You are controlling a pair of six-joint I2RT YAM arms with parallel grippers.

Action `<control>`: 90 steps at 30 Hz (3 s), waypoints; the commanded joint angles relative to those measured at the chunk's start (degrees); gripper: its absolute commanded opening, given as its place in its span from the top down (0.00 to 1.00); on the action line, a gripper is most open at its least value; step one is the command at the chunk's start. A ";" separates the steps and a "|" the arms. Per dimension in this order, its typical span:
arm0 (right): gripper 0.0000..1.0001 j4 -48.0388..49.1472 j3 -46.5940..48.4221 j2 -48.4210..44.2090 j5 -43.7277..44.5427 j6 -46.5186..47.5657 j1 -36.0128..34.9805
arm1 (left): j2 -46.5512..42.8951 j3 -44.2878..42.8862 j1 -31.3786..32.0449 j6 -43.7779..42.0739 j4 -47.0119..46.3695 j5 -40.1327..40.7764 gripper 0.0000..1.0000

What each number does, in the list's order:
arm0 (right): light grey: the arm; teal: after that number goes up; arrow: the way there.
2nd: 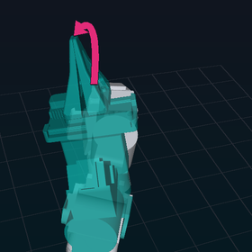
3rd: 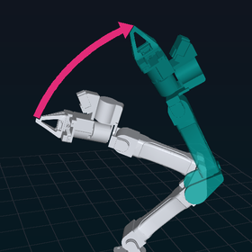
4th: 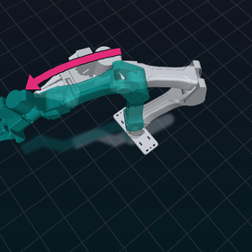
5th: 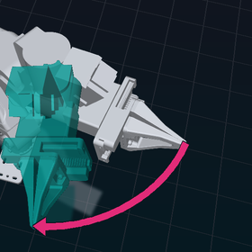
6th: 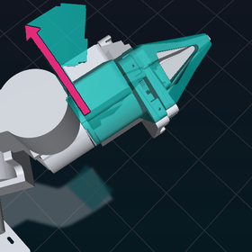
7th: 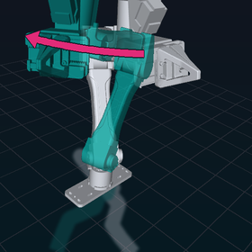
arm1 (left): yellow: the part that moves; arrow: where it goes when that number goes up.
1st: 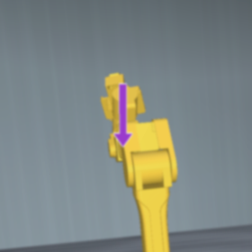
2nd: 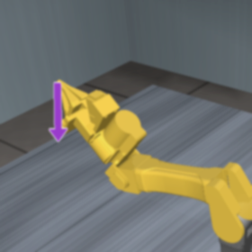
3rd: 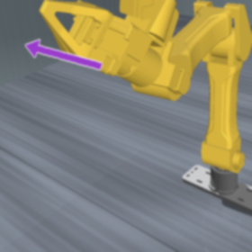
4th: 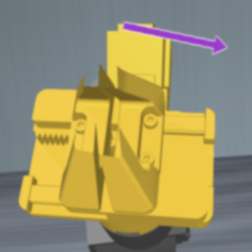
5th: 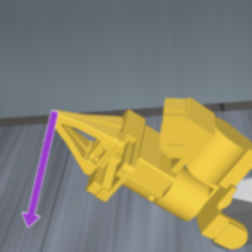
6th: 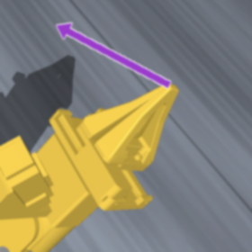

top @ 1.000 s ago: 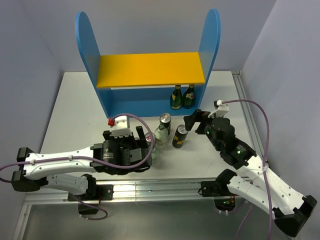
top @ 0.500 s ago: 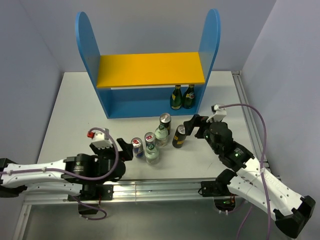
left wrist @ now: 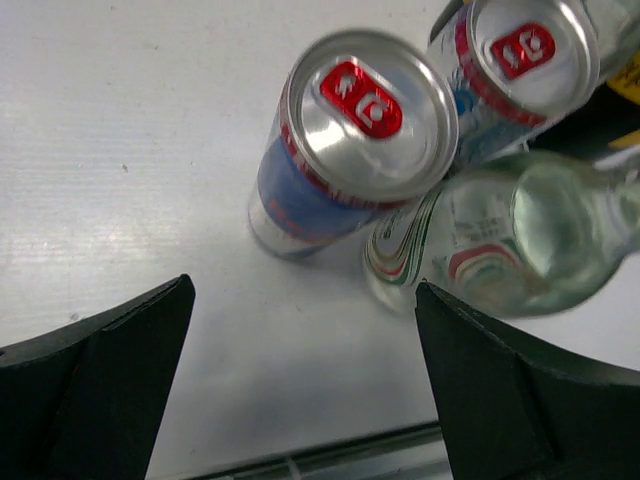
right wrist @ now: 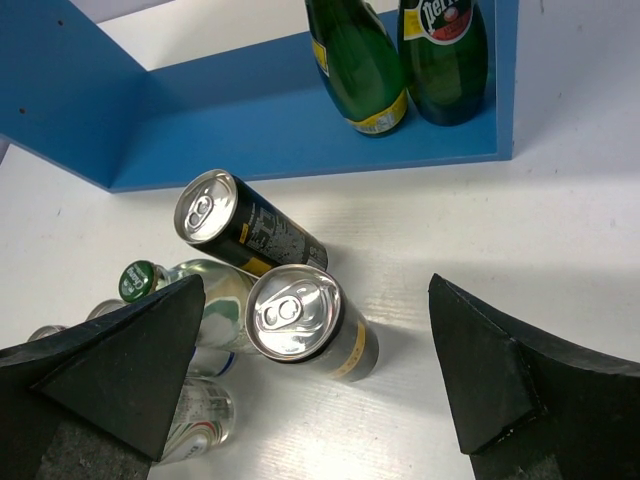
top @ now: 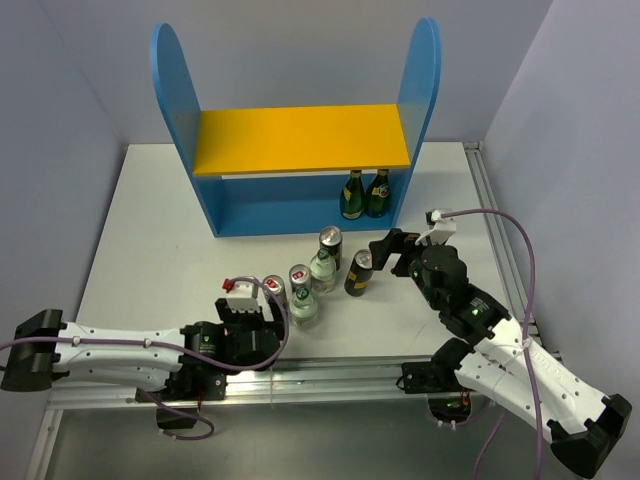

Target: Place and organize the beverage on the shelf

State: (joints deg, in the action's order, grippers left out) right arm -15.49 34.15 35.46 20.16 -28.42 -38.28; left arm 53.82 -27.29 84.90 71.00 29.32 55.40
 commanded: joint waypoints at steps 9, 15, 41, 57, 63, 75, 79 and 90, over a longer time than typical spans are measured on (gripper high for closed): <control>0.00 2.13 -0.93 -1.71 1.28 0.12 -0.39 | 9.36 0.92 -9.39 -11.67 -19.73 -1.43 0.01; 0.00 2.21 -0.84 -1.36 0.84 0.04 -0.48 | 12.80 2.32 -14.23 -17.21 -28.16 -2.22 0.01; 0.00 2.92 -1.28 -1.27 0.84 -0.49 -0.39 | 16.59 -13.81 -23.38 -24.77 -19.58 0.32 1.00; 0.00 3.09 -1.81 -2.50 0.67 -0.93 -0.48 | 18.41 -55.13 -43.65 -49.29 -13.51 -9.77 1.00; 0.00 2.92 -1.81 -2.85 0.58 -1.11 -0.39 | 29.22 -70.69 -55.97 -50.70 -10.18 -20.32 1.00; 0.00 2.39 -1.90 -3.21 0.84 -1.11 -0.39 | 45.05 -86.09 -64.77 -52.37 -0.76 -21.56 1.00; 0.00 2.39 -1.98 -3.29 0.93 -1.28 -0.39 | 46.02 -86.97 -65.21 -52.11 1.26 -21.21 0.98; 0.00 1.77 -2.24 -3.91 1.37 -1.63 -0.39 | 45.84 -85.91 -65.22 -51.32 2.85 -21.55 0.34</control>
State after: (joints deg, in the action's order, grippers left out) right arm -14.28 32.27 32.53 20.27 -29.39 -38.37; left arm 101.01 -111.37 19.92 19.70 32.75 34.02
